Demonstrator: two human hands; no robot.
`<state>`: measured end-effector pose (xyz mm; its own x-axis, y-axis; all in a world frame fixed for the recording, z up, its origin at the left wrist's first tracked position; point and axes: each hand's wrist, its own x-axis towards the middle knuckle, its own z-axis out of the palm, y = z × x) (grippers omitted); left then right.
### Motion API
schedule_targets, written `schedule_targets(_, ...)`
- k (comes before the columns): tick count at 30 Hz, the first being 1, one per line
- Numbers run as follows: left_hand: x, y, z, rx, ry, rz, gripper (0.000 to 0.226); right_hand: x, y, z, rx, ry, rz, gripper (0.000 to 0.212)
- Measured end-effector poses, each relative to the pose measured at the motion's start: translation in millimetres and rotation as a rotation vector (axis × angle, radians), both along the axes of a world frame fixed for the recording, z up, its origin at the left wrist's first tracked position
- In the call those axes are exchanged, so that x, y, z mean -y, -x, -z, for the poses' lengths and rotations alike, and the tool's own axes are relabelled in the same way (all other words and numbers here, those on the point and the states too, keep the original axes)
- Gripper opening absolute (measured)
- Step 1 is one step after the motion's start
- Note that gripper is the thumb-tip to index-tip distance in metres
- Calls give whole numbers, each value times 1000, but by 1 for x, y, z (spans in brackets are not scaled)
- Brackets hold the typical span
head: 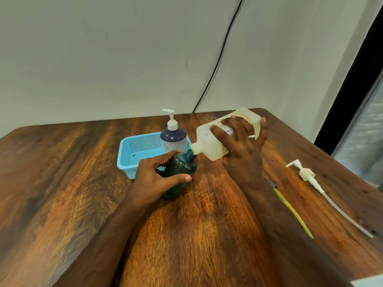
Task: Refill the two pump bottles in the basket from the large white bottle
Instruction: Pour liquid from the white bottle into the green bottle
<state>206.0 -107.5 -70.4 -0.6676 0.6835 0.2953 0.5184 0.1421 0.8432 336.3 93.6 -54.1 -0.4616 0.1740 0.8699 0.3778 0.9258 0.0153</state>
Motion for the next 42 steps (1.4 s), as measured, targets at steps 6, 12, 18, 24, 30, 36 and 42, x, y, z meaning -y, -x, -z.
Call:
schedule_targets(6,-1,-2,0,18,-14,-19,81,0,0,1,5,2,6,62)
schedule_targets(12,-2,-3,-1,22,-12,-21,79,0,0,1,1,-7,14,66)
schedule_targets(18,-1,-3,-2,18,-7,-21,80,0,0,0,-14,-23,16,67)
schedule_targets(24,-2,-2,-1,20,-4,-28,78,0,1,1,-14,-12,11,68)
schedule_targets(30,-2,-3,-3,16,-6,-26,81,-1,1,-1,-25,-16,5,64)
schedule_targets(36,-2,-4,-4,15,-7,-25,78,-1,1,-2,-14,-16,10,63)
schedule_targets(42,-2,-2,-2,30,-8,-21,79,-1,0,-2,1,-16,19,62)
